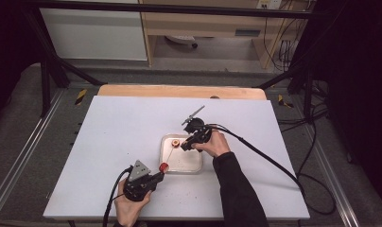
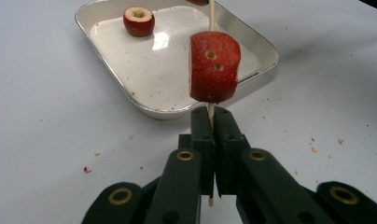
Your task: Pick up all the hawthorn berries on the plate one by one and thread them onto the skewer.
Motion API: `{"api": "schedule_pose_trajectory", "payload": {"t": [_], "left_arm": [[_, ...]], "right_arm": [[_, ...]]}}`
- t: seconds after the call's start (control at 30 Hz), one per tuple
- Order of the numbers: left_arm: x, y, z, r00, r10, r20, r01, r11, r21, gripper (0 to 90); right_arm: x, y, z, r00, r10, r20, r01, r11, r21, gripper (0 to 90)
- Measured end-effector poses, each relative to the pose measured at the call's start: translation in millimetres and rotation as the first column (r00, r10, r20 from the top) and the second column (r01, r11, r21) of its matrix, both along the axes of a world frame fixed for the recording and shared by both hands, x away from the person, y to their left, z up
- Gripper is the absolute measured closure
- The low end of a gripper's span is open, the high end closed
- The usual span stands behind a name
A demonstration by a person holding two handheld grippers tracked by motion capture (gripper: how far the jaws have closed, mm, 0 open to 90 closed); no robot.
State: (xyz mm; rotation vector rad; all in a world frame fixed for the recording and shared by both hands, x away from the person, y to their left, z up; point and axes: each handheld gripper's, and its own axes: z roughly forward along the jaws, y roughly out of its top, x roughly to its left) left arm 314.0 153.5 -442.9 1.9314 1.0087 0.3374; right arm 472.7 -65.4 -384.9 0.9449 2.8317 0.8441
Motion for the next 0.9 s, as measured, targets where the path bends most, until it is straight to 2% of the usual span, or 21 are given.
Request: {"api": "schedule_pose_trajectory", "payload": {"t": [0.27, 0.43, 0.63, 0.7, 0.73, 0.77, 0.9], "left_arm": [[-0.5, -7.7, 2.8, 0.9998, -0.018, 0.002, 0.018, 0.9998, -0.006, 88.2], [-0.9, -13.9, 4.8, 0.9995, -0.030, 0.007, 0.030, 0.9995, -0.010, 88.3], [-0.9, -20.9, 6.8, 0.9989, -0.046, 0.001, 0.046, 0.9987, -0.019, 88.3], [-1.2, -24.0, 6.9, 0.9987, -0.051, -0.001, 0.051, 0.9985, -0.020, 88.3], [-1.4, -25.0, 7.0, 0.9985, -0.055, -0.001, 0.055, 0.9983, -0.017, 88.3], [-1.6, -26.3, 7.0, 0.9982, -0.060, -0.001, 0.060, 0.9981, -0.013, 88.3], [-2.3, -30.3, 7.6, 0.9974, -0.073, 0.002, 0.073, 0.9973, -0.012, 88.2]], "right_arm": [[-16.7, -19.5, 4.2, 0.9972, -0.075, -0.005, 0.075, 0.993, 0.096, 61.1], [-26.3, -32.6, 5.6, 0.9924, -0.123, -0.005, 0.122, 0.979, 0.164, 61.1], [-39.2, -49.7, 7.9, 0.9804, -0.197, -0.015, 0.192, 0.935, 0.297, 61.1], [-43.9, -54.3, 7.0, 0.9751, -0.221, -0.021, 0.215, 0.915, 0.343, 61.2], [-46.6, -57.1, 6.0, 0.9709, -0.238, -0.023, 0.230, 0.900, 0.371, 61.2], [-48.2, -58.6, 5.4, 0.9695, -0.244, -0.025, 0.235, 0.893, 0.384, 61.1], [-55.5, -66.2, 1.6, 0.9604, -0.277, -0.029, 0.260, 0.853, 0.453, 61.2]]}}
